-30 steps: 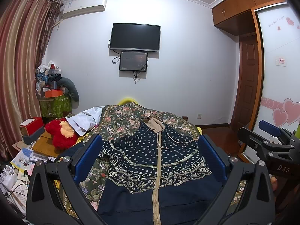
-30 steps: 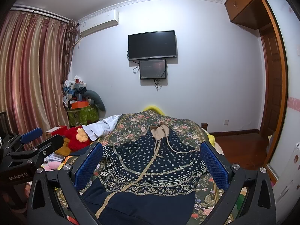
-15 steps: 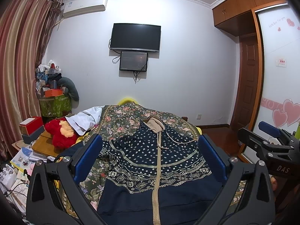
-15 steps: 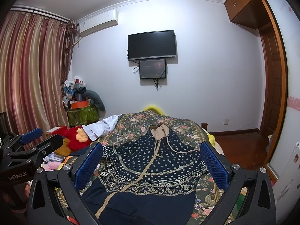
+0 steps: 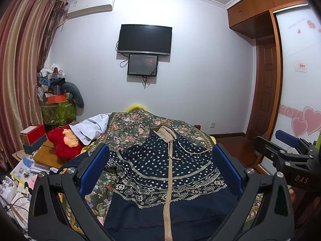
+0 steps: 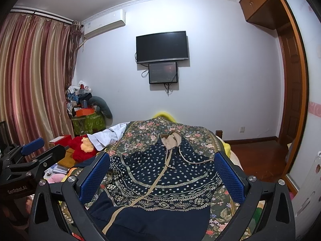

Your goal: Fold large clothes

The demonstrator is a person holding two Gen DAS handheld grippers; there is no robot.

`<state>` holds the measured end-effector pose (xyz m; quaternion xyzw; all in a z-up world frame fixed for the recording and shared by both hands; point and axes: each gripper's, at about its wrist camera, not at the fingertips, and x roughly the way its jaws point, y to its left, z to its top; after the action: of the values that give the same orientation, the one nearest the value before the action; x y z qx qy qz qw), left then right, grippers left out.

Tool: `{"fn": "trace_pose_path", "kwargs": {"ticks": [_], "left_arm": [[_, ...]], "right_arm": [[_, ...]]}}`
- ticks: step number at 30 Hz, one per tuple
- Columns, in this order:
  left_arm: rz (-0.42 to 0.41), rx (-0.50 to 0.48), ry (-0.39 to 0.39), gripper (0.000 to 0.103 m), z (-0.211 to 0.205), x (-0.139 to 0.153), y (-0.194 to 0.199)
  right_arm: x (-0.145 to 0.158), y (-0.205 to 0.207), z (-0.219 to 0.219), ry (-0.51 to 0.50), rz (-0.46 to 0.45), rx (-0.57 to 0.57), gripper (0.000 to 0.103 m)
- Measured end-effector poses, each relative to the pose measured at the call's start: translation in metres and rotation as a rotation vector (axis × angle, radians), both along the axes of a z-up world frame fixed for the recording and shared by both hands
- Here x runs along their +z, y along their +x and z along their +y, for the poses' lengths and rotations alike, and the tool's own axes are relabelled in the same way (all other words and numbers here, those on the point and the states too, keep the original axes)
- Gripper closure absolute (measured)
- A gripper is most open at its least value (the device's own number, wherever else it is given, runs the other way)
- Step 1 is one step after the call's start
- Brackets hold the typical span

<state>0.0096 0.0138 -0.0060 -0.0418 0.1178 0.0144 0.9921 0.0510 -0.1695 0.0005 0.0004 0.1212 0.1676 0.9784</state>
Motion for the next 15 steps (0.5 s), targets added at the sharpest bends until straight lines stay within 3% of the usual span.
{"fn": "trace_pose_path", "kwargs": {"ticks": [8, 15], "left_arm": [[0.055, 0.058, -0.011, 0.0, 0.037, -0.007, 0.039], [0.169, 0.175, -0.041, 0.0, 0.107, -0.028, 0.102]], "right_arm": [[-0.004, 0.04, 0.018, -0.016, 0.035, 0.007, 0.0], [-0.019, 0.121, 0.044, -0.058, 0.15, 0.012, 0.0]]}}
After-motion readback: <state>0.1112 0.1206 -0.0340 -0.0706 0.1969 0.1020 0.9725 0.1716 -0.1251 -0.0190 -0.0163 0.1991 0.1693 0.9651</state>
